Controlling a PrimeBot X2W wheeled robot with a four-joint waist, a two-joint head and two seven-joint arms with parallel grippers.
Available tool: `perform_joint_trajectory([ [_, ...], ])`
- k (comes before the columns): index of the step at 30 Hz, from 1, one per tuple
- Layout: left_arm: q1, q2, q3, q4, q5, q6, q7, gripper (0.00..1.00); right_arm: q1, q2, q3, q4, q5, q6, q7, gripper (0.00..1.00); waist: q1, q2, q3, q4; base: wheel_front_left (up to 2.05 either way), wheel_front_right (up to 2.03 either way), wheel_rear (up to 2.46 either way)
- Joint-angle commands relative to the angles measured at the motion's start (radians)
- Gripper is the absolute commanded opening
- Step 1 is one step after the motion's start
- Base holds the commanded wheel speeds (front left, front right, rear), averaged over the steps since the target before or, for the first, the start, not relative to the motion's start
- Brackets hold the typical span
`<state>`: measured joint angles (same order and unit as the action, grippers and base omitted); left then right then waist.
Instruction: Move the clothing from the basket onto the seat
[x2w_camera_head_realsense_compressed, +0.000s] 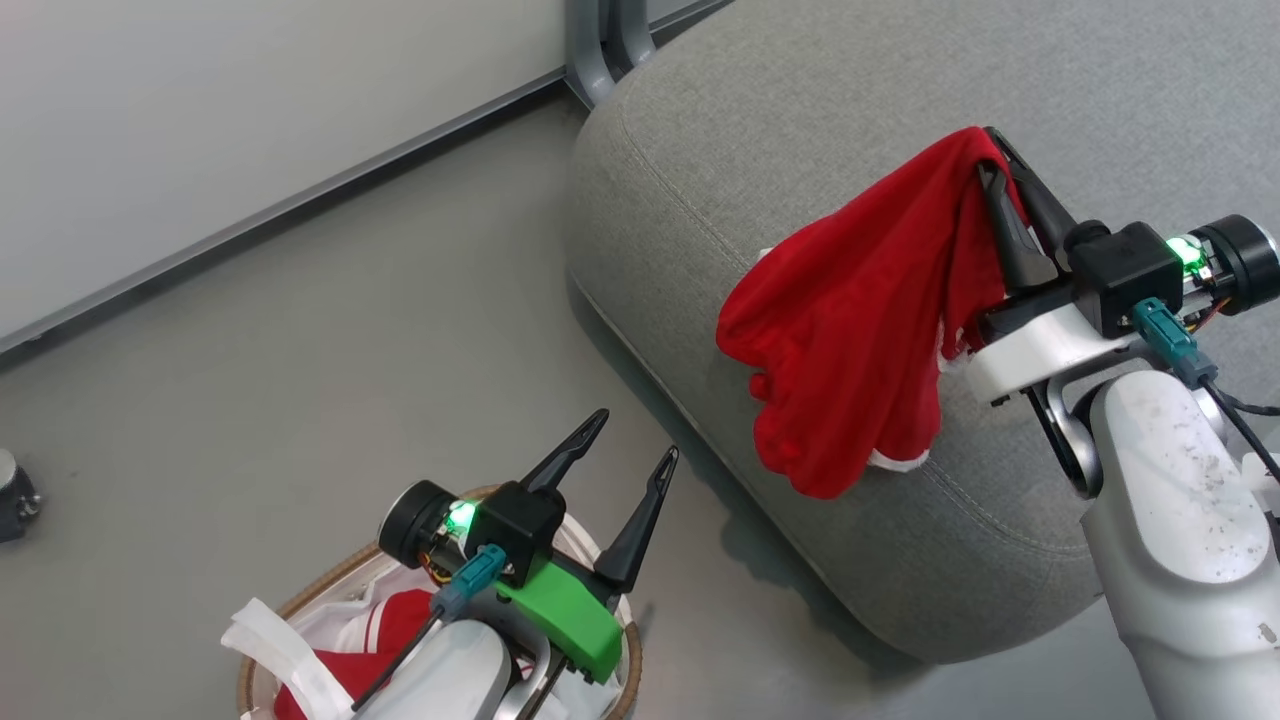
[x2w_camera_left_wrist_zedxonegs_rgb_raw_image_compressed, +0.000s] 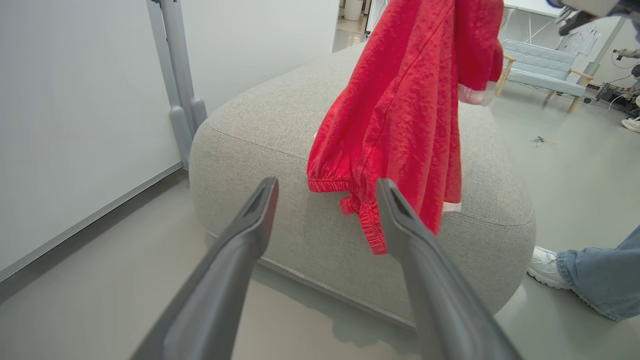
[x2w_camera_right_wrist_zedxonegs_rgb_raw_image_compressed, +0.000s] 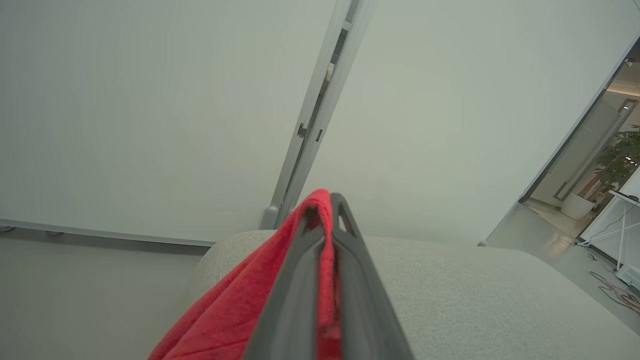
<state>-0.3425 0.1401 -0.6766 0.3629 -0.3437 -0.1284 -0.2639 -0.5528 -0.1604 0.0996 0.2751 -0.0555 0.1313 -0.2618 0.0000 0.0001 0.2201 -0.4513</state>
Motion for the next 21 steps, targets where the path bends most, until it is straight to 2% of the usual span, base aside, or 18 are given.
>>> perform_joint_trajectory([
  [1, -0.020, 0.013, 0.000, -0.004, -0.002, -0.004, -0.001, 1.00, -0.040, -0.003, -0.002, 0.002, -0.010, -0.001, -0.005, 0.00, 0.0000, -0.0001, 0.046, -0.038, 0.00, 0.00, 0.00],
  [8, -0.067, 0.035, -0.031, -0.017, 0.014, -0.004, -0.001, 1.00, -0.207, -0.083, -0.029, 0.026, -0.022, -0.001, -0.005, 0.00, 0.0000, -0.0001, 0.131, -0.007, 0.00, 0.00, 0.00],
  [17, -0.160, 0.082, -0.041, -0.031, 0.035, -0.004, -0.001, 1.00, -0.493, -0.245, -0.119, 0.077, 0.010, -0.001, -0.005, 0.00, 0.0000, -0.0001, 0.317, 0.079, 0.00, 0.00, 0.00],
  [21, -0.199, 0.096, -0.027, -0.039, 0.053, -0.004, -0.001, 1.00, -0.570, -0.275, -0.167, 0.115, 0.021, -0.001, -0.005, 0.00, 0.0000, -0.0001, 0.398, 0.109, 0.00, 0.00, 0.00],
])
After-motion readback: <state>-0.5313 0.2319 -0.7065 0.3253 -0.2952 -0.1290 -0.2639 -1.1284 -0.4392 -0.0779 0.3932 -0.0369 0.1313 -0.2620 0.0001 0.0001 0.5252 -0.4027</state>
